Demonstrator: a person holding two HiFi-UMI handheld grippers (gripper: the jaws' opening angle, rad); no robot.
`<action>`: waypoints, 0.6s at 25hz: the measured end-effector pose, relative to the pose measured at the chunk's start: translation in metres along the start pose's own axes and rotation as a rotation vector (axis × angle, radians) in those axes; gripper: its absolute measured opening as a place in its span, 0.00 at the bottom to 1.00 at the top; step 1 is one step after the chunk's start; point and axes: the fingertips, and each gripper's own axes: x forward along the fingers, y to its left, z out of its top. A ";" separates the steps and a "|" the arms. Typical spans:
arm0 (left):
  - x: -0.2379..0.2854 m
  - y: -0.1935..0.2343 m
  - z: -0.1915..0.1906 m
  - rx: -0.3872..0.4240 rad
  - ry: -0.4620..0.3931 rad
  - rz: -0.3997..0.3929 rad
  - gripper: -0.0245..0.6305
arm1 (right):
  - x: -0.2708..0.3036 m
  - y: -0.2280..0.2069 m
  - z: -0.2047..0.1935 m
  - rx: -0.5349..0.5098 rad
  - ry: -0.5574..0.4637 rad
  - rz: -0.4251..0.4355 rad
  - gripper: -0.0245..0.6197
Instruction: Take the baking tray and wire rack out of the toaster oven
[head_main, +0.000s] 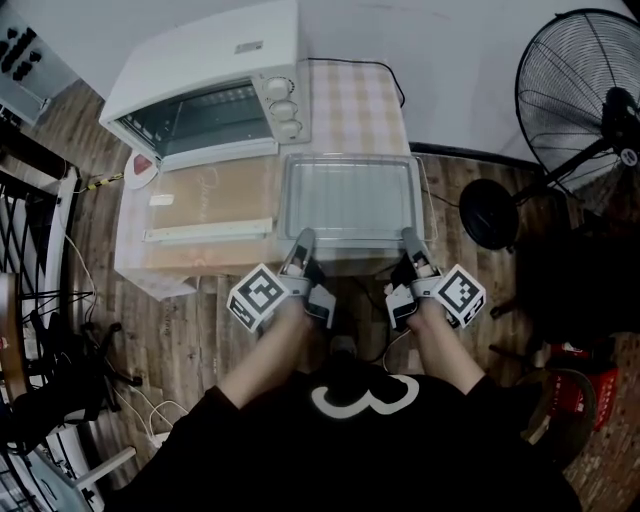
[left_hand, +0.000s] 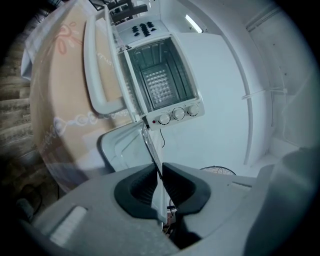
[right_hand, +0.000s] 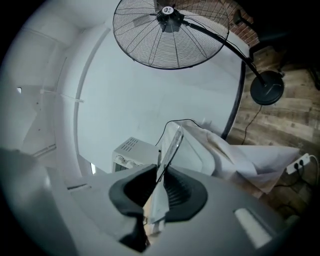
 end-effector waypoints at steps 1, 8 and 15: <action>0.000 0.002 0.000 -0.004 0.001 0.005 0.10 | 0.001 -0.001 0.000 0.001 0.004 -0.003 0.11; 0.000 0.016 -0.003 -0.016 0.020 0.069 0.11 | 0.004 -0.010 -0.004 0.017 0.031 -0.035 0.11; -0.003 0.024 -0.007 0.011 0.065 0.165 0.17 | 0.005 -0.017 -0.014 0.005 0.102 -0.093 0.13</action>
